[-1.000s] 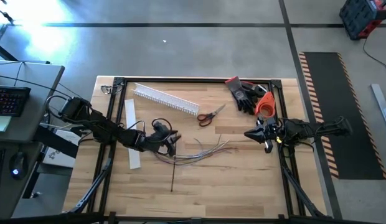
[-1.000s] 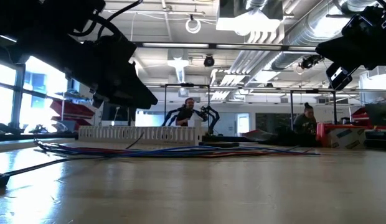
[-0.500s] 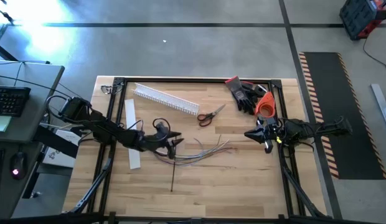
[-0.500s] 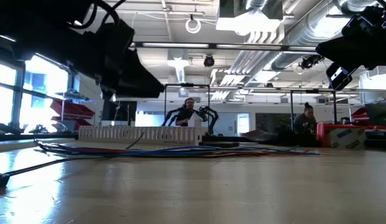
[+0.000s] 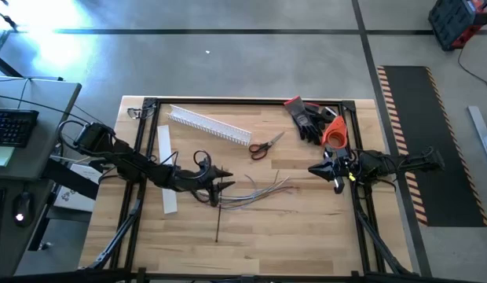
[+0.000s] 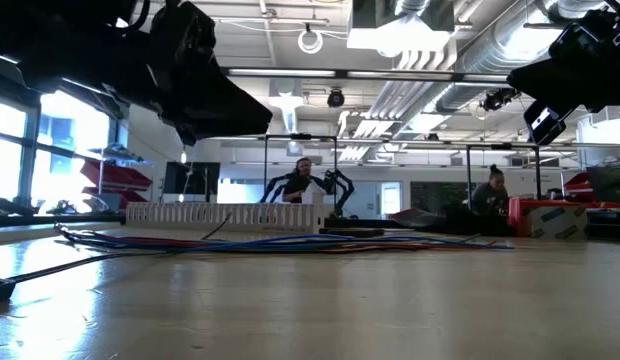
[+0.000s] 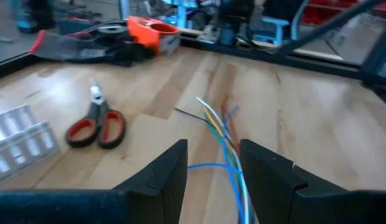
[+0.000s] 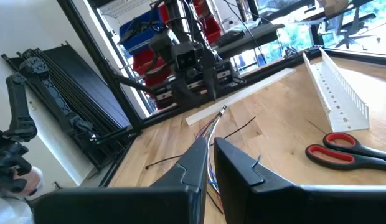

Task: Ziptie cables
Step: Wrap the black zip tie on the cables

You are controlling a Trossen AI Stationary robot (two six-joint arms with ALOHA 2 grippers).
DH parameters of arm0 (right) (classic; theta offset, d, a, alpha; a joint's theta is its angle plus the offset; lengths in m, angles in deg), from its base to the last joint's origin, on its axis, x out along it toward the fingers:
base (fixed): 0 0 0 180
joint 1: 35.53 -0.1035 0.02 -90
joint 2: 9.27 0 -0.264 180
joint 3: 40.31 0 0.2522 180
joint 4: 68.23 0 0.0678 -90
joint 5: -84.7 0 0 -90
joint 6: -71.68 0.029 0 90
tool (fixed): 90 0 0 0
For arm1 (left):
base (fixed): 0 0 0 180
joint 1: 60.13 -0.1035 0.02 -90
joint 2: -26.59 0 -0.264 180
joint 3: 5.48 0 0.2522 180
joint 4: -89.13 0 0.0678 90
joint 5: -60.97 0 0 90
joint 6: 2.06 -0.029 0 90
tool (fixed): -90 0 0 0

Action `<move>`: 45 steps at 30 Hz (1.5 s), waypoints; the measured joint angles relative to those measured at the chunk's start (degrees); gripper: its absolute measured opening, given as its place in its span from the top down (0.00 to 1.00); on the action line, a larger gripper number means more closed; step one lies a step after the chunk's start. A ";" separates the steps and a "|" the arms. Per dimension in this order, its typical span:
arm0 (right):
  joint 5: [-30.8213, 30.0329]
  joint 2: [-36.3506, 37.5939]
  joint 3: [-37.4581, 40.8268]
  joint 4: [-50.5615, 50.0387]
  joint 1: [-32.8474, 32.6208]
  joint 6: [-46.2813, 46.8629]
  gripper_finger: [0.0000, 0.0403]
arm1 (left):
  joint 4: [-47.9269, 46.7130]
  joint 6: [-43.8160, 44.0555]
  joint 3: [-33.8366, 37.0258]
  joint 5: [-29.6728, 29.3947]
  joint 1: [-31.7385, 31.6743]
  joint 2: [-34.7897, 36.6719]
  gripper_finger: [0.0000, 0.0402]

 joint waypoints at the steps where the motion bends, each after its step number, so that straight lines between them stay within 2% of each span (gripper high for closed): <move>1: 0.00 0.00 -0.01 0.00 0.00 0.00 0.96 | -0.04 -0.40 0.00 0.96 0.00 0.02 0.67; 6: -0.01 -0.01 -0.01 0.00 0.00 -0.02 0.96 | -0.67 -4.41 0.00 4.72 0.07 0.22 0.67; 9: -0.18 0.00 0.00 0.06 0.00 0.02 0.96 | -2.79 -4.98 0.00 4.73 0.38 1.29 0.67; 15: -0.09 -1.03 0.01 0.93 -0.23 5.83 0.96 | -13.57 -3.08 0.00 4.19 0.72 6.99 0.67; 18: 0.63 -5.56 -0.01 7.46 -1.51 5.62 0.96 | -19.68 -1.52 0.00 2.42 0.76 10.35 0.67; 22: 0.20 -18.87 0.00 22.98 -4.00 1.56 0.96 | -23.91 -0.39 0.00 -2.70 1.87 13.45 0.67; 26: -1.47 -37.88 0.00 42.53 -6.14 -3.19 0.96 | -24.20 -0.46 0.00 -7.26 2.93 14.22 0.67; 32: -3.61 -65.75 -5.95 54.93 -7.72 -8.75 0.96 | -24.62 -0.14 0.00 -9.15 3.02 14.20 0.67; 38: -4.85 -84.03 -19.72 54.63 -7.64 -1.30 0.96 | -24.49 -0.08 0.00 -9.23 2.99 14.20 0.67; 40: 0.65 -86.95 -24.95 50.75 -6.91 -6.89 0.96 | -24.49 -0.06 0.00 -9.23 2.99 14.20 0.67; 43: 12.68 -89.28 -33.34 39.46 -5.42 -15.41 0.96 | -24.53 -0.04 0.00 -9.23 2.99 14.18 0.67; 45: 14.69 -90.02 -39.50 28.91 -4.63 -16.59 0.96 | -24.42 -0.04 0.00 -9.23 2.89 14.18 0.67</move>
